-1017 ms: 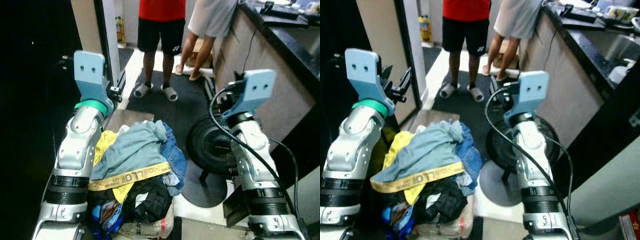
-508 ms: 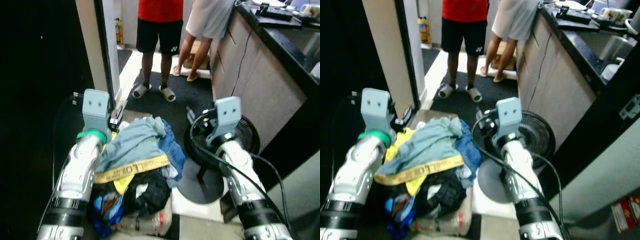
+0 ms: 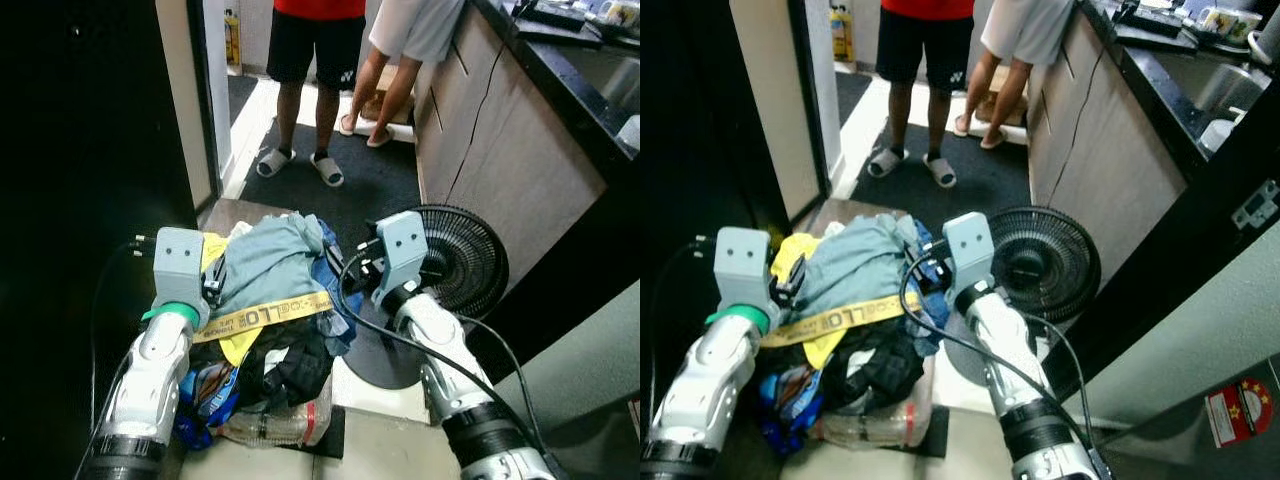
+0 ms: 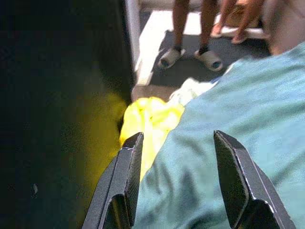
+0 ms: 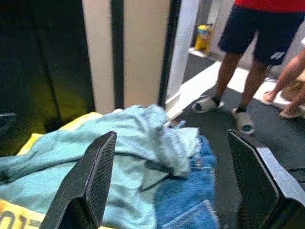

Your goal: Clothes washing

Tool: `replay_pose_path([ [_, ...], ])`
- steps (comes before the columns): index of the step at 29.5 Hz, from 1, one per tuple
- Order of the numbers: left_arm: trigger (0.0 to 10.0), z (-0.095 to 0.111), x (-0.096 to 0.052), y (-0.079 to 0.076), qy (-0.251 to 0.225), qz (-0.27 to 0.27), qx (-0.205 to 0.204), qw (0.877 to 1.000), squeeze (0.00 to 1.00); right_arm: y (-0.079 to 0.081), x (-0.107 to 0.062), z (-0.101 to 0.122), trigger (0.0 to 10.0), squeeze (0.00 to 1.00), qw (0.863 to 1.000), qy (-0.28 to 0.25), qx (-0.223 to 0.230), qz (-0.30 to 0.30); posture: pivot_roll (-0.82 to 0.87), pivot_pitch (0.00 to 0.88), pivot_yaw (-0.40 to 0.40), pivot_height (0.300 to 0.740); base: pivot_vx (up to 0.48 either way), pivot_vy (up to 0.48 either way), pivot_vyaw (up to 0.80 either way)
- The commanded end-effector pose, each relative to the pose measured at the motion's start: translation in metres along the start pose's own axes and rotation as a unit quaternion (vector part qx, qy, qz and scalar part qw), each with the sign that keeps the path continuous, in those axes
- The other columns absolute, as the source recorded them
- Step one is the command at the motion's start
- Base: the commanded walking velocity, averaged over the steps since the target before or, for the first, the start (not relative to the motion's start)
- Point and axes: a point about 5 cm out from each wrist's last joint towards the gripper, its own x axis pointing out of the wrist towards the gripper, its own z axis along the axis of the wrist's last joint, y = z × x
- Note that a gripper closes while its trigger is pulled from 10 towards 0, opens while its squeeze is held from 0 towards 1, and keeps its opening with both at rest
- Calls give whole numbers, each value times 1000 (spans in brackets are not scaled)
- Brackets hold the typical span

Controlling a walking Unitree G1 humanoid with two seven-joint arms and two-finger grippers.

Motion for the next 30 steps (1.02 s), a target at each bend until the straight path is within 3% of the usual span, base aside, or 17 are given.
replay_pose_path([
  [1, 10000, -14, -2, -2, 26, 4, -5, 1000, 0, -3, -3, -7, 10000, 0, 1000, 15, 10, -3, 119, 203, -84, 740, 0, 0, 0],
  [4, 10000, -18, 2, -4, 36, 2, -6, 999, 0, -6, -4, -15, 10000, 0, 999, 30, 11, -9, 118, 214, -84, 740, 0, 0, 0],
  [6, 10000, -16, 17, -20, 46, -38, 6, 998, 0, -12, -13, -41, 10000, 0, 996, 81, 36, -26, 119, 234, -69, 740, 0, 0, 0],
  [9, 10000, -14, 22, -25, 48, -55, 14, 997, 0, -8, -14, -49, 10000, 0, 994, 96, 55, -21, 115, 240, -62, 740, 0, 0, 0],
  [18, 10000, -5, 37, -36, 49, -77, 32, 995, 0, 21, -2, -52, 10000, 0, 990, 102, 90, 34, 117, 286, -23, 740, 0, 0, 0],
  [26, 10000, 14, 47, -42, 21, -90, 29, 995, 0, 16, -9, -56, 10000, 0, 990, 97, 91, 40, 106, 298, 16, 740, 0, 0, 0],
  [30, 10000, 14, 48, -44, 18, -95, 29, 995, 0, 18, -14, -68, 10000, 0, 987, 122, 97, 45, 106, 309, 20, 740, 0, 0, 0],
])
